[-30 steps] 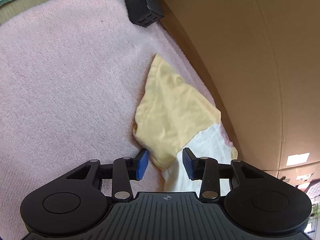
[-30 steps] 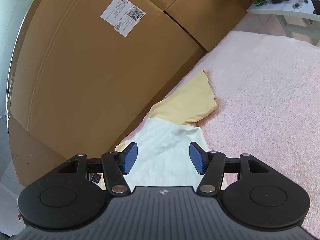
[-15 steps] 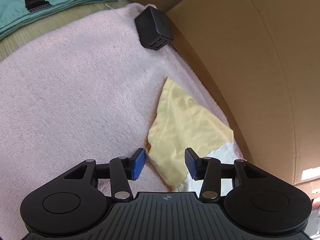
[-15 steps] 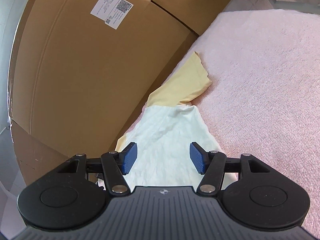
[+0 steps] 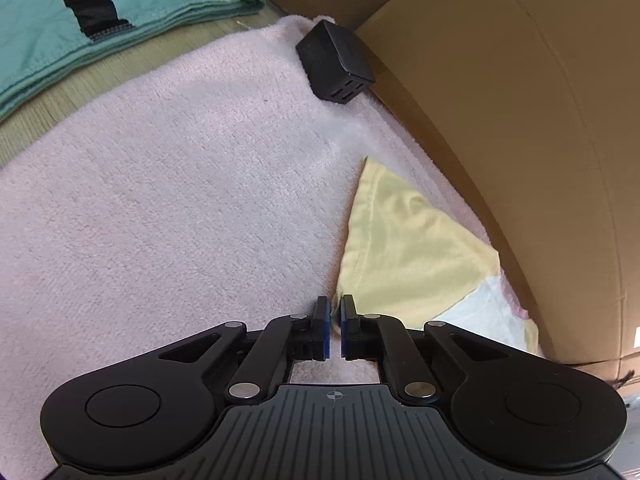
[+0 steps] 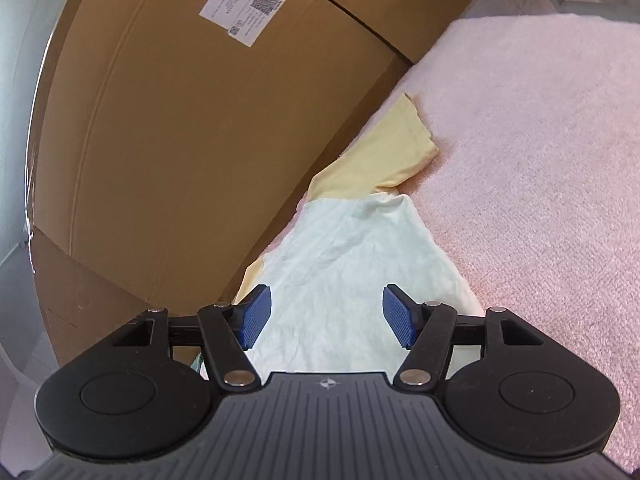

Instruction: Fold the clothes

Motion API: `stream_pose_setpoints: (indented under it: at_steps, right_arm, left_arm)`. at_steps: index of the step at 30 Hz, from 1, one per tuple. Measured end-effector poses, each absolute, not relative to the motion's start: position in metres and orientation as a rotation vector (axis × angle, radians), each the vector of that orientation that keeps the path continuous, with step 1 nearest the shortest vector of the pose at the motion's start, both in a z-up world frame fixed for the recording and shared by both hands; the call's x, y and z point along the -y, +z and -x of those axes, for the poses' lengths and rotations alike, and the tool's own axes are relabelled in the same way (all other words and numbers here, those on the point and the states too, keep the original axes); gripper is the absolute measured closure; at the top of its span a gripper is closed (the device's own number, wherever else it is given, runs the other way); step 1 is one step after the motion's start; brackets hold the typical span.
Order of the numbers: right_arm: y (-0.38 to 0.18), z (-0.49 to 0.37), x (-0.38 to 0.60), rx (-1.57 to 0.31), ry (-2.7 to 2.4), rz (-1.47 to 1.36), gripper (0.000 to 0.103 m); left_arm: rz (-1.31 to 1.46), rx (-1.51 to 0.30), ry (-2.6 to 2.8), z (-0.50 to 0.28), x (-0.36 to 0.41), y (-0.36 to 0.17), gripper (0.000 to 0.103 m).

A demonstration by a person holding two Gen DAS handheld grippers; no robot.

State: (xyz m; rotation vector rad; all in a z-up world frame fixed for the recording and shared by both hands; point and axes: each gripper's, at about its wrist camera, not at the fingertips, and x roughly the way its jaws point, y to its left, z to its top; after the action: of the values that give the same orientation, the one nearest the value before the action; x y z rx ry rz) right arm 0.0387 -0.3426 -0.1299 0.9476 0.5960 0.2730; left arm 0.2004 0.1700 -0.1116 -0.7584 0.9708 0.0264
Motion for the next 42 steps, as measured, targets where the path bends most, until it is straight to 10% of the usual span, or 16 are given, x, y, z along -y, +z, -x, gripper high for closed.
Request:
stream_pose_setpoints:
  at_steps: [6, 15, 29, 34, 42]
  right_arm:
    - [-0.117, -0.039, 0.339, -0.609, 0.265, -0.789, 0.035]
    - [-0.113, -0.027, 0.358, -0.678, 0.257, -0.650, 0.035]
    - [-0.148, 0.003, 0.409, -0.858, 0.321, -0.849, 0.033]
    - [-0.149, 0.008, 0.402, -0.866, 0.338, -0.817, 0.053]
    - [-0.147, 0.009, 0.397, -0.869, 0.340, -0.779, 0.054]
  left_arm:
    - [0.679, -0.943, 0.081, -0.199, -0.170, -0.108, 0.103]
    - [0.709, -0.997, -0.137, -0.133, -0.162, -0.095, 0.025]
    - [0.674, -1.079, -0.323, -0.061, -0.152, -0.100, 0.015]
    - [0.568, -1.107, -0.313, -0.060, -0.138, -0.092, 0.018]
    - [0.508, -1.184, -0.360, -0.049, -0.125, -0.090, 0.026]
